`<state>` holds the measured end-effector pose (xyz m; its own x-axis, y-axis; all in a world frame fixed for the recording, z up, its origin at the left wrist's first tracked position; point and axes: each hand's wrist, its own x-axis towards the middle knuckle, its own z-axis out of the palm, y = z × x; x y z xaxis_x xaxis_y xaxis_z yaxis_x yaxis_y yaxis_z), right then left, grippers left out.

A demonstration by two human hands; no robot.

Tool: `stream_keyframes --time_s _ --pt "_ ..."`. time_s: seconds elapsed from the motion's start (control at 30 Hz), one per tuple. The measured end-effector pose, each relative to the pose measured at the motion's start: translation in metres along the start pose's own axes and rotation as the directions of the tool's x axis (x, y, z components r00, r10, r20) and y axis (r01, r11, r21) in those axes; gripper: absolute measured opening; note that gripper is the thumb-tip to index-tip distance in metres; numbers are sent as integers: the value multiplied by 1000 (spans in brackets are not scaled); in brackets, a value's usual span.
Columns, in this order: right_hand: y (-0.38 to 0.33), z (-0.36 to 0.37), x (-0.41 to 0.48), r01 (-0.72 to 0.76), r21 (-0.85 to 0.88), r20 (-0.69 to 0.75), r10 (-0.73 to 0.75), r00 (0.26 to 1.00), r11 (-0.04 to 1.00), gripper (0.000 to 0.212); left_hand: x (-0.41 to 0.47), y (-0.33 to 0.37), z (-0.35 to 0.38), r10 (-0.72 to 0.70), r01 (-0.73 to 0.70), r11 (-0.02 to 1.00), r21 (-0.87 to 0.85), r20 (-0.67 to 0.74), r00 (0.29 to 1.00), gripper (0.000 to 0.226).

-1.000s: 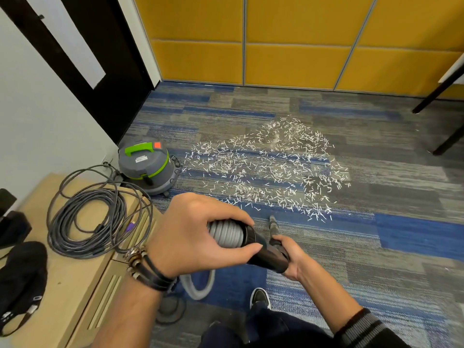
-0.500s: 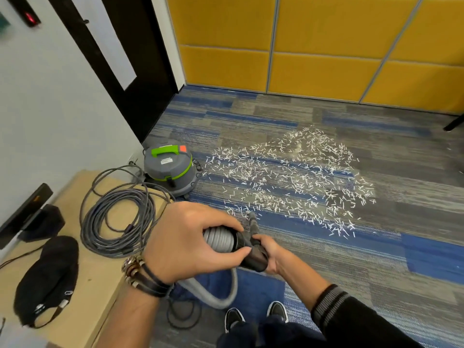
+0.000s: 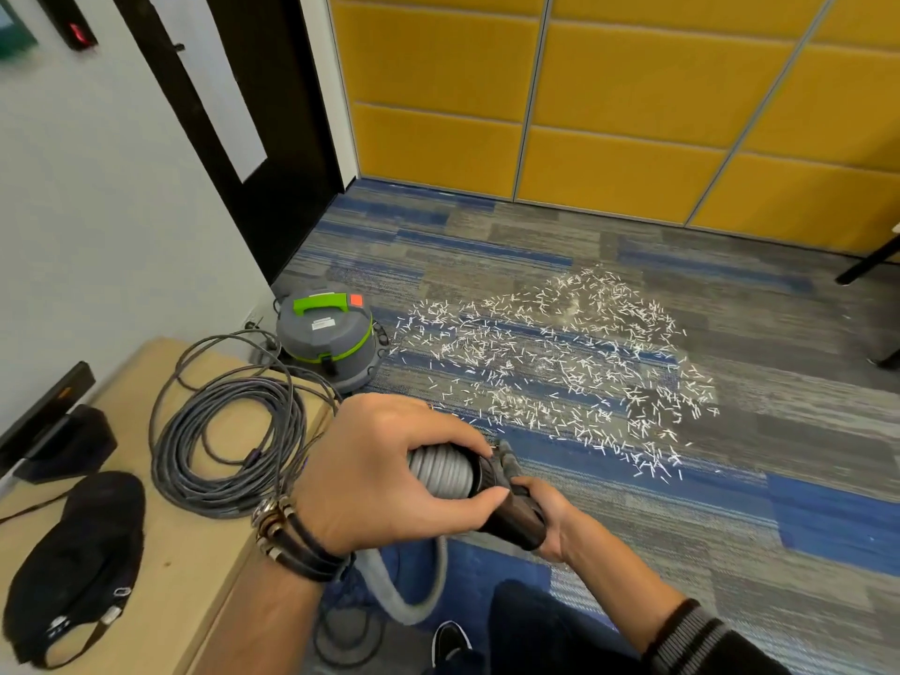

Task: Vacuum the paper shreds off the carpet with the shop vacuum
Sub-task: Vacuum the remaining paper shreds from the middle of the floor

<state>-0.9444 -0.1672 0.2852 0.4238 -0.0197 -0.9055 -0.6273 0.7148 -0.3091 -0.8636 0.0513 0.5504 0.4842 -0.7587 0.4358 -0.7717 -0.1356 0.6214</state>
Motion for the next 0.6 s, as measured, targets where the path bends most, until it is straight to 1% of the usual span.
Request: stream_keyframes --time_s 0.07,0.17,0.23,0.3,0.4,0.5,0.6 --pt "-6 5 0 29 9 6 -29 1000 1000 34 -3 -3 -5 -3 3 1000 9 -22 1000 25" --pt "-9 10 4 54 -18 -17 -55 998 998 36 -5 -4 -3 -5 4 1000 19 13 1000 25" --pt "-7 11 9 26 -47 -27 -27 999 999 34 -6 -8 3 -17 17 1000 11 45 999 24" --pt "-4 17 9 -26 -35 -25 25 999 999 34 -7 -13 4 -48 47 999 7 61 997 24" --pt "-6 35 14 -39 -31 2 39 999 999 34 -7 -18 -7 -62 60 997 57 25 998 23" --pt "-4 57 14 -59 -51 45 61 997 997 37 -4 -17 -21 -67 65 996 60 20 998 23" --pt "2 64 11 -76 12 78 75 994 997 39 6 -17 -34 -94 93 995 32 48 994 26"
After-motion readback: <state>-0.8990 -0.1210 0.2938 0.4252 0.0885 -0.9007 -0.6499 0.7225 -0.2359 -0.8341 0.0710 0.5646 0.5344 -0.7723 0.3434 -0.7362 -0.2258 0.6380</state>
